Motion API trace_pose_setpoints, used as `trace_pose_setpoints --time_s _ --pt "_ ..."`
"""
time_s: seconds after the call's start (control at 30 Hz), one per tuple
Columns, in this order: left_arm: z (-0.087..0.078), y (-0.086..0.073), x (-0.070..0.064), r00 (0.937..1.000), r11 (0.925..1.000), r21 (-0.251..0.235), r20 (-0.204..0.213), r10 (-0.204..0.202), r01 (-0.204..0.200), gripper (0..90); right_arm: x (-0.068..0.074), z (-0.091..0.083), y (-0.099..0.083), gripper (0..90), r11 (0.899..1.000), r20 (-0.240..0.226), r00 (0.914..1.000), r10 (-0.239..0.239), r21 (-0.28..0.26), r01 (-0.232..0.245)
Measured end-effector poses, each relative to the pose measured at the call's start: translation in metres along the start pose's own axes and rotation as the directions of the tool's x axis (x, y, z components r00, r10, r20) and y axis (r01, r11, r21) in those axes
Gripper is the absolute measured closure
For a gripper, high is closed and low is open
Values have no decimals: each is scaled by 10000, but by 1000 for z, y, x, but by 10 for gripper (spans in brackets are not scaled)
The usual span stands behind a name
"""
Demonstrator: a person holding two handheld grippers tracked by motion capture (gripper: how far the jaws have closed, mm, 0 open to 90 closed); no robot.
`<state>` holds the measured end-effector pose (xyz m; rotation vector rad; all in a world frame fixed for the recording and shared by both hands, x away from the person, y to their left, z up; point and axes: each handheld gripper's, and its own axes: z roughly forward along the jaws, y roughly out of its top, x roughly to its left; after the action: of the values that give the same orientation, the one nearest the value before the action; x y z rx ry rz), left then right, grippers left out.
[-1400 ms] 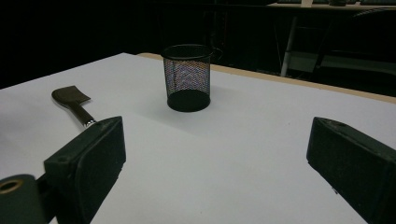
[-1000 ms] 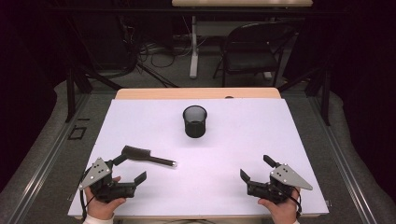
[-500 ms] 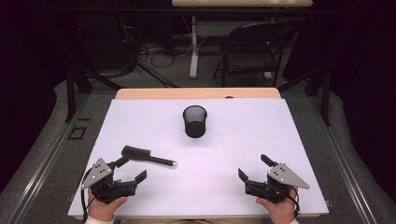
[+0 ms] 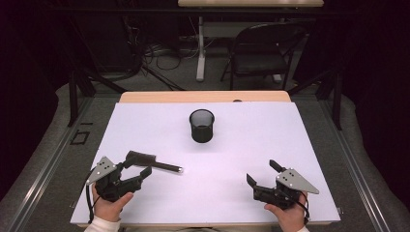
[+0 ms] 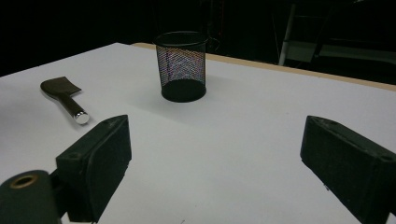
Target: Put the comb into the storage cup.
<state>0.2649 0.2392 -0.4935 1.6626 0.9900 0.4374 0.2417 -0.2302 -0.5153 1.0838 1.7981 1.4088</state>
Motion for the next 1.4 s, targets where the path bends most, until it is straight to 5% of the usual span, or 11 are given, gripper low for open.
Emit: trace_pose_setpoints --time_s 0.37,0.67,1.0,1.4 --pt "4 19 -2 9984 9964 638 -104 -560 566 451 1 2 -1 96 10000 -7 10000 46 73 -46" --pt "13 30 -2 9951 9921 805 -273 -946 965 479 0 3 -2 102 9999 32 10000 68 85 -68" --pt "21 44 -6 9978 9954 748 -308 -585 607 510 -1 3 -2 112 9999 22 10000 64 97 -64" --pt "41 47 -9 9993 9908 1308 88 -374 359 540 -2 4 -3 128 9999 -8 10000 93 127 -93"
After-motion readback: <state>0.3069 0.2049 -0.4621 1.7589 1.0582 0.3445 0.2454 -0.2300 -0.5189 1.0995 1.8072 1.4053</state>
